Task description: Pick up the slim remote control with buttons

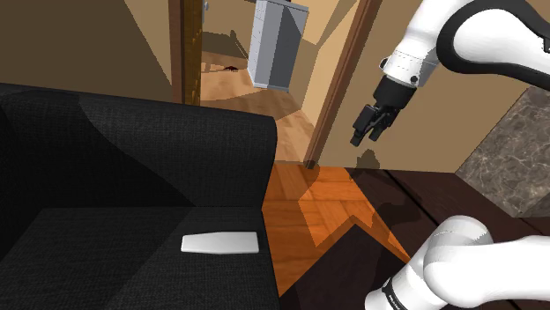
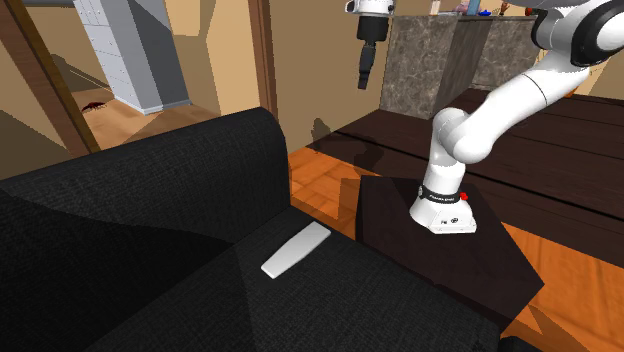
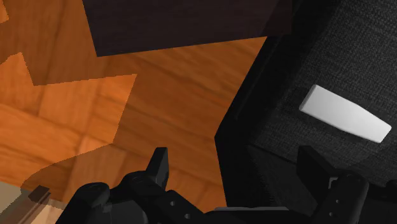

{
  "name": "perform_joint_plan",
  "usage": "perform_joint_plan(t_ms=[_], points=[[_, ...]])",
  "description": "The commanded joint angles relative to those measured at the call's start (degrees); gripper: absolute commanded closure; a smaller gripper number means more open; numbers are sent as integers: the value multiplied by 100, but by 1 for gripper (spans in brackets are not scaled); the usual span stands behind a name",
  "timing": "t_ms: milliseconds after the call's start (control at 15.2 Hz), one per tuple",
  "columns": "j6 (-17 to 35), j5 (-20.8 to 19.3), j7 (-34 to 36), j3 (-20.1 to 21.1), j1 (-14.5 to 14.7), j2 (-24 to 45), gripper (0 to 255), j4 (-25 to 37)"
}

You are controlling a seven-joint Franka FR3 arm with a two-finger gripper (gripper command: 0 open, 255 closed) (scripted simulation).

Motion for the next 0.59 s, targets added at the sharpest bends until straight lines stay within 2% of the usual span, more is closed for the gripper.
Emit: perform_joint_plan(t_ms=[0, 528], points=[[0, 0, 0, 0, 0, 0, 0, 0], [1398, 115, -744, 274, 546, 961, 0, -418]])
